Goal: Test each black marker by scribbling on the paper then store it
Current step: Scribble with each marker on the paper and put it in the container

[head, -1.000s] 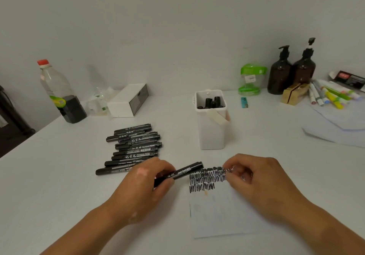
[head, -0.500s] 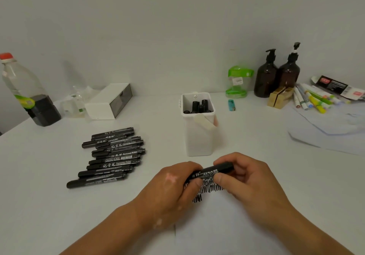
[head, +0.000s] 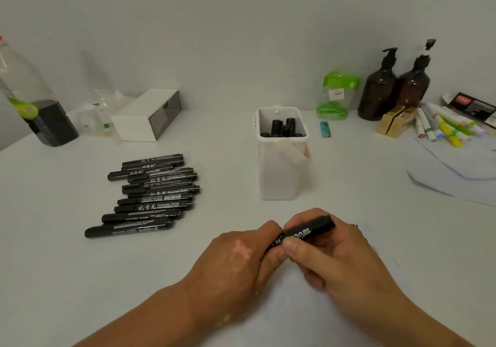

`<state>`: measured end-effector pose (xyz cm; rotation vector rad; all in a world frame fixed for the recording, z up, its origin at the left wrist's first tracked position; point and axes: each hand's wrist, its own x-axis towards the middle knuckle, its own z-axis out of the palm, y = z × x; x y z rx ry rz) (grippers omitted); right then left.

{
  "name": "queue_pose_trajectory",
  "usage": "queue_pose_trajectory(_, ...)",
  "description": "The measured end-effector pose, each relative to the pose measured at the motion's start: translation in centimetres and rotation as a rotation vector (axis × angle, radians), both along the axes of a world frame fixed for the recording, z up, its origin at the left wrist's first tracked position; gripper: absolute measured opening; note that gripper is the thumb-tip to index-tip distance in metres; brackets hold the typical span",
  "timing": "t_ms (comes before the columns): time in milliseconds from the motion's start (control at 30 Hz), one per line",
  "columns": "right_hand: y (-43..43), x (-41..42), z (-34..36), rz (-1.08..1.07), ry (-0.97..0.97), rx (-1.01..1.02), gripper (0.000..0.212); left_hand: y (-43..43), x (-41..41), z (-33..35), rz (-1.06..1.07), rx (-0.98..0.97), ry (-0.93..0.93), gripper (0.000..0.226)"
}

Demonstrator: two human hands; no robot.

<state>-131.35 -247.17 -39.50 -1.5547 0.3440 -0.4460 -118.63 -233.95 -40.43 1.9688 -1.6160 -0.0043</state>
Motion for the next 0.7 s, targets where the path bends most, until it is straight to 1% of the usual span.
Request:
queue_pose_trajectory(100, 0.06, 0.04, 0.05, 0.02, -0.007, 0.05, 0.008, -0.02, 0.09, 0.05, -0.005, -0.005, 0.002, 0.044)
queue_pose_trajectory(267, 0.14, 0.0, 0.08, 0.064, -0.028, 0.117, 0.009, 0.11, 0.19, 0.34, -0.012, -0.014, -0.013, 0.026)
queue_pose_trajectory(333, 0.13, -0.02, 0.21, 0.07, -0.034, 0.12, 0.013, 0.2, 0.29, 0.44, -0.006, -0.008, -0.022, 0.025)
queue_pose_trajectory(567, 0.15, -0.13, 0.35, 0.075, -0.038, 0.068, 0.015, 0.19, 0.27, 0.44, 0.003, 0.0, -0.026, 0.029)
queue_pose_trajectory(633, 0.04, -0.21, 0.34, 0.068, -0.014, 0.007, 0.011, 0.1, 0.13, 0.43, -0.007, -0.011, -0.023, 0.027)
queue_pose_trajectory(700, -0.19, -0.29, 0.27, 0.046, 0.009, -0.068, 0.015, -0.02, 0.11, 0.39, -0.013, -0.019, 0.003, 0.026)
